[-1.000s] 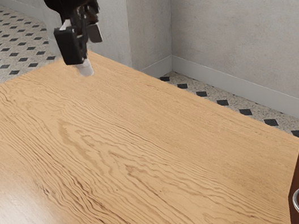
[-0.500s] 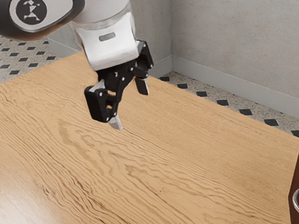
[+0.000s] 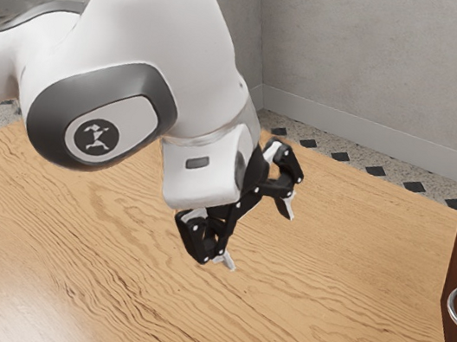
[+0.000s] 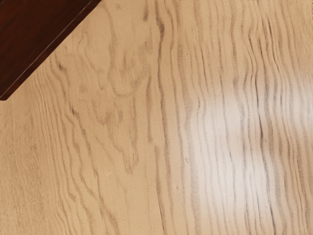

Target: Pull the drawer handle with one arm to open the drawer

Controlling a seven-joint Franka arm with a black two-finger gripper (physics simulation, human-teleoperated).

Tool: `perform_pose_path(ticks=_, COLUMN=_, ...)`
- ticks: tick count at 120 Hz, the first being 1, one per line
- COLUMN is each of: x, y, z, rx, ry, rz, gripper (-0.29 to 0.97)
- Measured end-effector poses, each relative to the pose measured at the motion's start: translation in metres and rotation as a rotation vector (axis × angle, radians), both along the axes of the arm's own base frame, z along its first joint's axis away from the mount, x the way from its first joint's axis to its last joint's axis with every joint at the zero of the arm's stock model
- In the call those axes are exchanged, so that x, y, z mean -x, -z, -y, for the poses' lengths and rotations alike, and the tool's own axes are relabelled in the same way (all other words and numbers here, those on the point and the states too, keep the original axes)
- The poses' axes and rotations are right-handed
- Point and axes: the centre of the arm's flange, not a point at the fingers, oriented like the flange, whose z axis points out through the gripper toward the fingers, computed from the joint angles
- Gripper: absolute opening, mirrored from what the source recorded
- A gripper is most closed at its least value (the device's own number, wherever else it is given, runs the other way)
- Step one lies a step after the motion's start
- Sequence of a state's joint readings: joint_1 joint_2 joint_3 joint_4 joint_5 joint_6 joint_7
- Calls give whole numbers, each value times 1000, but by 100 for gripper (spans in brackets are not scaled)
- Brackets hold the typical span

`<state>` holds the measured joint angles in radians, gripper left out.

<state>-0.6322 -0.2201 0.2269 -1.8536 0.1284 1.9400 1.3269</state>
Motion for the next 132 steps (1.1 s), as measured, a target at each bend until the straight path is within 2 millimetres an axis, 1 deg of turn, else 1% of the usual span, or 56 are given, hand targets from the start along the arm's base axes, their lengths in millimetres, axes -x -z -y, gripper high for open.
perform_pose_path(ticks=6, x=-1, y=5, z=13, rx=-7, ry=42, rz=11, gripper=68)
perform_pose_path(ticks=19, x=-9, y=23, z=37, rx=-27, ry=113, rz=21, gripper=68)
perform_pose_path(ticks=37, x=-21, y=37, z=52, rx=-35, ry=165, rz=41, gripper=68)
perform_pose_path(ticks=49, x=-24, y=38, z=58, rx=-27, ry=194, rz=54, gripper=68)
perform_pose_path(ticks=68, x=-15, y=39, z=85, rx=-22, ry=275, rz=71, gripper=68)
perform_pose_path(ticks=96, x=-28, y=43, z=107, rx=-31, ry=325, rz=92, gripper=68)
perform_pose_path(ticks=118, x=-26, y=46, z=119, rx=-35, ry=365, rz=102, gripper=68)
perform_pose_path(ticks=132, x=-29, y=49, z=129, rx=-43, ry=393, rz=109, gripper=68)
